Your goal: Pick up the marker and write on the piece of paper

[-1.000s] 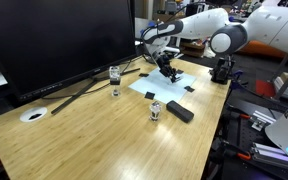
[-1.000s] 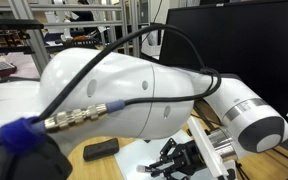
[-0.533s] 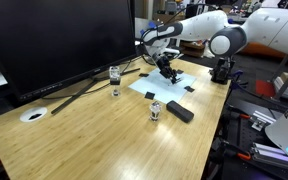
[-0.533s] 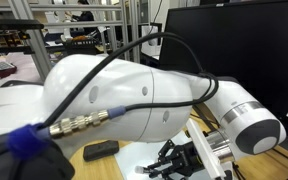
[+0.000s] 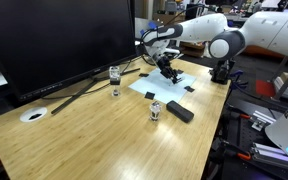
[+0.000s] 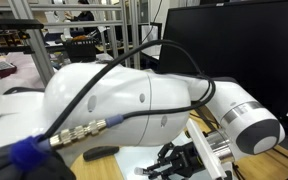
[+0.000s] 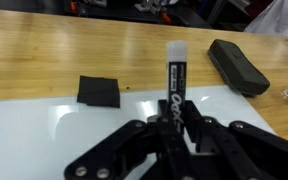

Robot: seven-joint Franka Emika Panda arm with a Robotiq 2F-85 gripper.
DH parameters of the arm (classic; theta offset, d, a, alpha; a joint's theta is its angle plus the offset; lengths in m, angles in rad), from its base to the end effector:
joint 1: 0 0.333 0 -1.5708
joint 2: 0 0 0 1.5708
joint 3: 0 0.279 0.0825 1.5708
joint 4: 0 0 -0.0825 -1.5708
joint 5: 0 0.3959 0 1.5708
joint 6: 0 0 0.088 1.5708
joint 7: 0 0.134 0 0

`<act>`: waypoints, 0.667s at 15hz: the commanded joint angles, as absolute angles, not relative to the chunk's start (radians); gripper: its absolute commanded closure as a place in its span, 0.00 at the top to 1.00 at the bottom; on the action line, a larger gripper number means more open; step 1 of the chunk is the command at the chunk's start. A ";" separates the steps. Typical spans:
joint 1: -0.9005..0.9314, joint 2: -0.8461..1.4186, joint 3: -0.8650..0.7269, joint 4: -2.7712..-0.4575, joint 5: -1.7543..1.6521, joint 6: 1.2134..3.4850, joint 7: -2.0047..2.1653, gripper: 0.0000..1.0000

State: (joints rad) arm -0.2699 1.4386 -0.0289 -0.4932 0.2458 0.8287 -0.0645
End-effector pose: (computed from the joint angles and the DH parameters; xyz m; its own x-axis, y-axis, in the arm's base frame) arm 0.5946 -0.1342 0.0899 0.5000 0.0694 -0.8632 -0.3150 -0.9139 -0.2559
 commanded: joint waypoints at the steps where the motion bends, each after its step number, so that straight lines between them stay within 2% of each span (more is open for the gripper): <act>1: -0.282 1.494 0.001 -0.371 0.221 0.780 -0.053 0.05; 10: -0.293 1.465 0.022 -0.411 0.229 0.807 -0.030 0.05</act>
